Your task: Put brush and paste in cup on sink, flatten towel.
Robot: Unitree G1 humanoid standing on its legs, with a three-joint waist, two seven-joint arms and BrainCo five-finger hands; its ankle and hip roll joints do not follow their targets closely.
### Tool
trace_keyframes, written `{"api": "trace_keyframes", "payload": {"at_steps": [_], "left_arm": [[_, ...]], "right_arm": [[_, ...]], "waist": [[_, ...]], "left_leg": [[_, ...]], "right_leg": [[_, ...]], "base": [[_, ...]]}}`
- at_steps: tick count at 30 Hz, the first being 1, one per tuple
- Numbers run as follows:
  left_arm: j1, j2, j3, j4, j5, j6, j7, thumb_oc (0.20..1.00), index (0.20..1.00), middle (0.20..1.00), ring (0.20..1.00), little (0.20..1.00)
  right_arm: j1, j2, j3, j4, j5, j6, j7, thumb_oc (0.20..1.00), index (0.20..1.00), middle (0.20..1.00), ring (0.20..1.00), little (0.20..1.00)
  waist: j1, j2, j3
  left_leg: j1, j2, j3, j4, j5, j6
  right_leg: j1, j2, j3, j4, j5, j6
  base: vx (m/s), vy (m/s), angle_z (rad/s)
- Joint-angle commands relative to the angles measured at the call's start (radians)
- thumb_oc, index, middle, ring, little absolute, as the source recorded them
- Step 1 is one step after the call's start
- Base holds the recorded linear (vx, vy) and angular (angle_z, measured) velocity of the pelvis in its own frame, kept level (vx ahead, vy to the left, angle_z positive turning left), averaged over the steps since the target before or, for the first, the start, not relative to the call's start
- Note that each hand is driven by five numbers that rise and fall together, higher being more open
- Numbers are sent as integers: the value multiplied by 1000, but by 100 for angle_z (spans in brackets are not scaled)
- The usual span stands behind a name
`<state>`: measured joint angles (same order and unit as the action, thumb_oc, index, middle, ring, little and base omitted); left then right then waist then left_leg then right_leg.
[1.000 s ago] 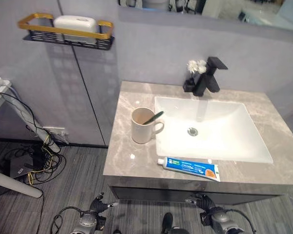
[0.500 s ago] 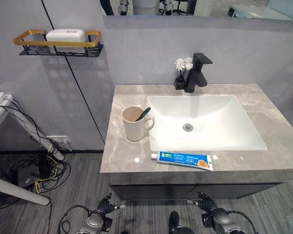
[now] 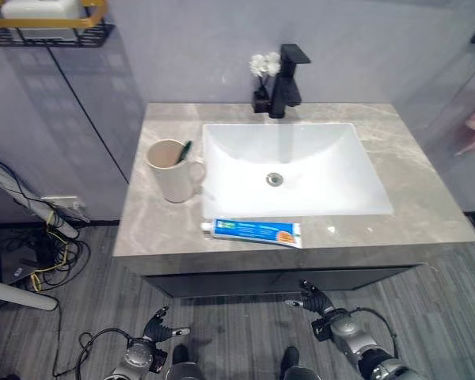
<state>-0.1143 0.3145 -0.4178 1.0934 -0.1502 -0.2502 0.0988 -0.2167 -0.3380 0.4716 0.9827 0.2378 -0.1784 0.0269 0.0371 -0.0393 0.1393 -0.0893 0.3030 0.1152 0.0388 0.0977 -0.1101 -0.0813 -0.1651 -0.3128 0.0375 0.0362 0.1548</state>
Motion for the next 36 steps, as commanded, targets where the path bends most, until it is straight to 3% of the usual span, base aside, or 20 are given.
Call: {"api": "trace_keyframes", "payload": {"at_steps": [1,3,5,6,7,10,15,22,25,30,33,36], "left_arm": [[-68,43,6,-75,-13,-27,-10,1000,1000,1000,1000,1000],[-77,34,3,-78,-2,-20,-11,1000,1000,1000,1000,1000],[-85,23,5,-92,-18,-21,-17,1000,1000,1000,1000,1000],[-85,23,5,-92,-18,-21,-17,1000,1000,1000,1000,1000],[-78,24,5,-109,-25,-28,-15,1000,1000,1000,1000,1000],[-69,28,1,-133,-17,-28,-17,1000,1000,1000,1000,1000],[-50,28,-12,-97,32,-24,-19,1000,1000,1000,1000,1000],[-14,62,-20,-100,132,-26,-10,1000,1000,1000,1000,1000],[68,161,-40,-265,213,-54,-58,1000,1000,1000,1000,1000],[175,255,10,-393,238,-77,-76,1000,1000,1000,1000,1000],[256,395,3,-521,440,-138,-49,1000,1000,1000,1000,1000],[348,508,36,-660,520,-184,-8,1000,1000,1000,1000,1000]], "right_arm": [[14,-51,-10,-51,-32,-34,6,1000,1000,1000,1000,1000],[38,-69,-38,-7,-33,-28,0,1000,1000,1000,1000,1000],[47,-75,-71,16,-15,-21,-7,1000,1000,1000,1000,1000],[47,-75,-71,16,-15,-21,-7,1000,1000,1000,1000,1000],[48,-69,-89,29,6,-22,-11,1000,1000,1000,1000,1000],[52,-61,-100,31,25,-26,-10,1000,1000,1000,1000,1000],[54,-19,-119,33,46,-30,-17,1000,1000,1000,1000,1000],[35,-11,-78,14,-27,-33,-12,1000,1000,1000,1000,1000],[29,-22,-94,56,-39,-29,-9,1000,1000,1000,1000,1000],[-5,-24,-95,87,-51,-40,-9,1000,1000,1000,1000,1000],[14,-49,-84,-9,-91,-63,-17,1000,1000,1000,1000,1000],[47,-82,-102,-35,-119,-96,-54,1000,1000,1000,1000,1000]], "waist": [[-26,-27,15],[-51,-26,23],[-60,-27,24],[-60,-27,24],[-57,-25,15],[-53,-24,3],[-68,7,-32],[-53,17,-32],[-36,26,-35],[-10,30,-33],[10,36,-19],[25,47,-8]], "left_leg": [[-44,45,-11,11,69,-60],[-54,44,134,71,57,-46],[-64,-21,178,116,-5,-27],[-65,-21,178,118,-6,-26],[-63,-63,146,91,-14,-23],[-48,-91,98,56,-15,-16],[8,-98,121,-28,4,-15],[44,-121,121,-72,0,-5],[59,-126,130,-119,11,-8],[39,-126,132,-126,17,-15],[34,-118,114,-126,19,-25],[20,-114,101,-126,26,-30]], "right_leg": [[-32,-29,25,40,23,12],[-15,-34,-16,26,19,0],[-9,-37,-35,8,28,-6],[-8,-38,-35,8,29,-6],[-20,-28,-16,-2,39,-5],[-20,-29,2,-6,44,-7],[10,-55,1,-36,66,11],[22,-78,10,-46,90,27],[18,-90,5,-79,123,46],[5,-98,-5,-112,149,58],[15,-99,-21,-112,139,63],[19,-104,-36,-116,138,70]], "base": [[-53,-460,36],[-48,-231,81],[-68,-145,78],[-31,-57,17],[3,-10,8],[22,5,-12],[63,94,-9],[21,78,0],[0,63,-3],[-32,19,-2],[11,-14,2],[6,-13,14]]}}
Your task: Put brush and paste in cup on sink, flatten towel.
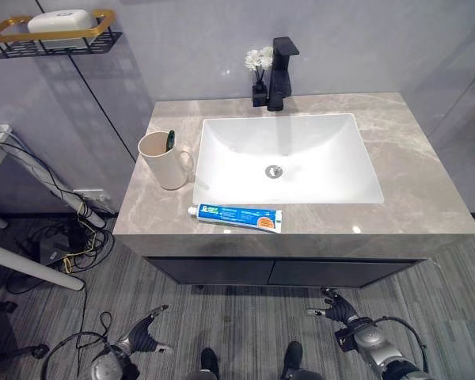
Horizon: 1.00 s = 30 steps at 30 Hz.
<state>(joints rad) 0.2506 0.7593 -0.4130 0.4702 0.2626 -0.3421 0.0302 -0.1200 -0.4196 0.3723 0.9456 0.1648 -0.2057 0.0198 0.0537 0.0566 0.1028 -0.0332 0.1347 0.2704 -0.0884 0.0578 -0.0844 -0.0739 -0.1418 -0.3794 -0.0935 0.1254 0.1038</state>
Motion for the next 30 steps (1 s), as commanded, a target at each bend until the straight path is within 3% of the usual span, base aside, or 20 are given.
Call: {"api": "trace_keyframes", "payload": {"at_steps": [1,7,13,20,30], "left_arm": [[-11,66,35,-43,108,-91,60,1000,1000,1000,1000,1000],[44,232,139,-296,153,-154,147,1000,1000,1000,1000,1000],[-36,269,212,-382,133,-155,225,1000,1000,1000,1000,1000],[-151,256,199,-374,132,-153,257,1000,1000,1000,1000,1000],[-302,206,208,-386,138,-132,304,1000,1000,1000,1000,1000]], "right_arm": [[-47,0,-3,-1,-48,-68,-48,1000,1000,1000,1000,1000],[-18,-28,-17,-8,-13,-89,-52,1000,1000,1000,1000,1000],[9,-27,-5,-5,-34,-81,-59,1000,1000,1000,1000,1000],[21,-10,3,-11,-90,-74,-76,1000,1000,1000,1000,1000],[74,-29,33,-74,-302,-65,-117,1000,1000,1000,1000,1000]], "waist": [[7,-50,27],[16,-31,28],[-9,-16,16],[-43,-10,-1],[-102,-11,-3]], "left_leg": [[-39,54,-55,1,70,-55],[-63,62,-68,1,85,-69],[-51,70,-48,1,81,-80],[-34,71,-16,1,74,-79],[11,60,57,1,45,-72]], "right_leg": [[10,-128,29,14,53,119],[6,-132,9,10,53,124],[4,-130,24,7,52,125],[-14,-130,56,6,59,123],[-51,-133,131,6,80,132]], "base": [[8,-6,27],[-8,-6,17],[2,2,-1],[9,15,-12],[10,27,-30]]}}
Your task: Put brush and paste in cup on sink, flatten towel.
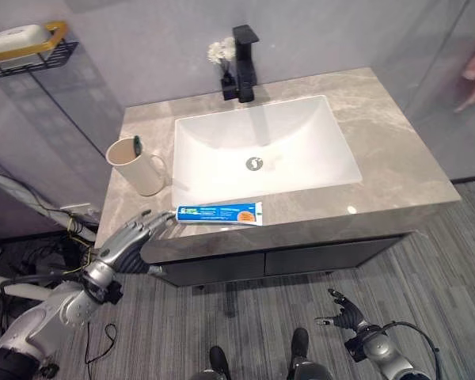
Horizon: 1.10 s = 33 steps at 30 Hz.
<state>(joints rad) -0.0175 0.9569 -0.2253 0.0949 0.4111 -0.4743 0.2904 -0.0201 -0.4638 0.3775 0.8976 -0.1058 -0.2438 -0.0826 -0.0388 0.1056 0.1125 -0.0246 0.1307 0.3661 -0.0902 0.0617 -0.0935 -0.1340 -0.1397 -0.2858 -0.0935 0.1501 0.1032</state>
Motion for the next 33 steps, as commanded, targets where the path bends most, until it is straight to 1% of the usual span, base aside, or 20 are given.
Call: {"api": "trace_keyframes", "payload": {"at_steps": [1,2,3,4,5,6,7,9,10,12,13,15,20,27,33], "left_arm": [[-52,-10,26,-4,-23,8,47,1000,1000,1000,1000,1000],[-77,-36,25,11,-43,21,49,1000,1000,1000,1000,1000],[-79,-37,24,12,-44,21,49,1000,1000,1000,1000,1000],[-93,-62,30,27,-74,29,44,1000,1000,1000,1000,1000],[-94,-63,29,27,-75,29,43,1000,1000,1000,1000,1000],[-102,-91,41,34,-159,37,10,1000,1000,1000,1000,1000],[-102,-91,42,33,-161,37,8,1000,1000,1000,1000,1000],[-110,-96,58,28,-220,48,-17,1000,1000,1000,1000,1000],[-127,-93,67,31,-259,49,-36,1000,1000,1000,1000,1000],[-134,-91,69,36,-282,55,-45,1000,1000,1000,1000,1000],[-145,-89,76,42,-330,58,-68,1000,1000,1000,1000,1000],[-149,-80,75,45,-362,62,-97,1000,1000,1000,1000,1000],[-184,-38,60,55,-402,76,-151,1000,1000,1000,1000,1000],[-212,-17,29,64,-440,80,-184,1000,1000,1000,1000,1000],[-208,-7,0,64,-499,77,-241,1000,1000,1000,1000,1000]], "right_arm": [[-9,22,19,-35,-31,-25,-17,1000,1000,1000,1000,1000],[-4,29,18,-35,-27,-20,-15,1000,1000,1000,1000,1000],[-4,29,18,-34,-27,-20,-15,1000,1000,1000,1000,1000],[-1,32,20,-38,-30,-17,-11,1000,1000,1000,1000,1000],[-1,31,19,-38,-30,-17,-11,1000,1000,1000,1000,1000],[1,33,19,-32,-30,-10,-9,1000,1000,1000,1000,1000],[0,33,20,-32,-30,-10,-9,1000,1000,1000,1000,1000],[-1,37,19,-24,-25,-3,-3,1000,1000,1000,1000,1000],[-2,42,22,-8,-23,0,1,1000,1000,1000,1000,1000],[-4,46,24,-1,-20,3,4,1000,1000,1000,1000,1000],[-7,48,29,4,-18,7,11,1000,1000,1000,1000,1000],[-8,47,34,2,-18,10,21,1000,1000,1000,1000,1000],[-15,38,41,-7,-6,16,44,1000,1000,1000,1000,1000],[-13,30,42,-16,2,24,56,1000,1000,1000,1000,1000],[-7,17,34,-36,3,25,61,1000,1000,1000,1000,1000]], "waist": [[-16,-62,-13],[-21,-64,-14],[-21,-64,-14],[-24,-67,-15],[-24,-66,-15],[-27,-69,-14],[-27,-70,-15],[-28,-72,-18],[-29,-74,-21],[-28,-74,-22],[-28,-77,-23],[-27,-78,-24],[-26,-80,-21],[-25,-72,-13],[-29,-65,-9]], "left_leg": [[3,61,-36,3,40,-61],[2,56,-35,3,39,-58],[2,56,-35,3,39,-58],[0,55,-34,3,39,-58],[-1,55,-34,3,39,-58],[0,54,-35,3,35,-57],[-3,53,-35,3,39,-57],[-8,52,-36,3,40,-56],[-11,52,-37,3,41,-56],[-12,52,-38,3,42,-56],[-15,54,-39,3,45,-57],[-17,55,-41,3,46,-58],[-22,61,-42,3,52,-61],[-26,66,-42,3,53,-66],[-35,67,-37,3,61,-68]], "right_leg": [[5,-138,41,6,58,133],[2,-140,46,6,59,133],[1,-140,46,6,59,133],[-2,-142,46,6,60,133],[-2,-142,46,6,60,133],[-1,-142,47,6,58,134],[-5,-142,48,6,62,132],[-11,-143,48,6,64,132],[-13,-143,48,6,65,131],[-14,-143,48,6,65,131],[-16,-141,47,6,65,130],[-16,-140,47,6,64,128],[-18,-133,47,6,63,126],[-21,-129,47,6,62,128],[-34,-129,52,6,67,127]], "base": [[5,22,-16],[12,17,-5],[0,0,0],[0,0,0],[0,0,0],[0,0,0],[0,0,0],[4,-4,2],[0,0,0],[0,0,0],[0,0,0],[0,0,0],[0,0,0],[0,0,0],[-3,-2,-2]]}}
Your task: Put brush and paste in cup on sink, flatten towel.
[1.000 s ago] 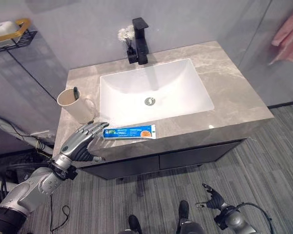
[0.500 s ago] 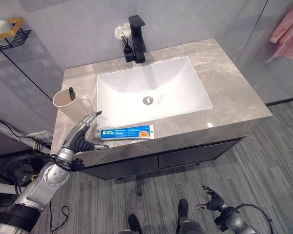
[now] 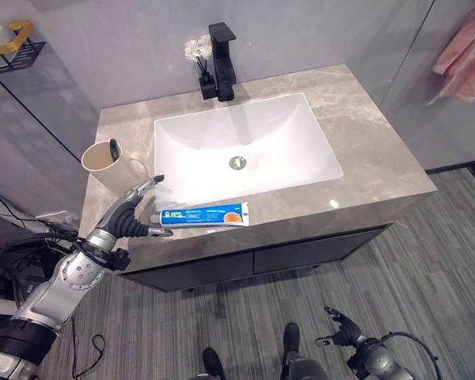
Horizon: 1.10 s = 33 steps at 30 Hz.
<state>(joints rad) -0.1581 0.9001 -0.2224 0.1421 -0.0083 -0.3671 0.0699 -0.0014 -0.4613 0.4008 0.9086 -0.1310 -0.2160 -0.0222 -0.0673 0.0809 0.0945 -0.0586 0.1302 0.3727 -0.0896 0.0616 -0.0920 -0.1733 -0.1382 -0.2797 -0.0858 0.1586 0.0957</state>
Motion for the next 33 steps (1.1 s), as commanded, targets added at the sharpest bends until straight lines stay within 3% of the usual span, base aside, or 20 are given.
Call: {"api": "trace_keyframes", "payload": {"at_steps": [1,16,33], "left_arm": [[-69,49,-12,19,-86,-29,-28,1000,1000,1000,1000,1000],[-59,65,-65,33,-95,-17,-83,1000,1000,1000,1000,1000],[-97,67,-82,68,-76,-6,-64,1000,1000,1000,1000,1000]], "right_arm": [[-23,12,8,-47,29,-3,1,1000,1000,1000,1000,1000],[2,5,-18,-45,35,-3,3,1000,1000,1000,1000,1000],[-2,7,-29,-42,62,-4,-4,1000,1000,1000,1000,1000]], "waist": [[0,-38,11],[-11,-17,14],[-18,-30,35]], "left_leg": [[1,69,-43,2,58,-71],[-10,63,-40,2,59,-73],[-41,73,-43,2,68,-76]], "right_leg": [[7,-129,46,-1,56,136],[-6,-134,48,-1,59,138],[-42,-125,56,-1,67,137]], "base": [[0,0,0],[1,0,0],[0,0,0]]}}
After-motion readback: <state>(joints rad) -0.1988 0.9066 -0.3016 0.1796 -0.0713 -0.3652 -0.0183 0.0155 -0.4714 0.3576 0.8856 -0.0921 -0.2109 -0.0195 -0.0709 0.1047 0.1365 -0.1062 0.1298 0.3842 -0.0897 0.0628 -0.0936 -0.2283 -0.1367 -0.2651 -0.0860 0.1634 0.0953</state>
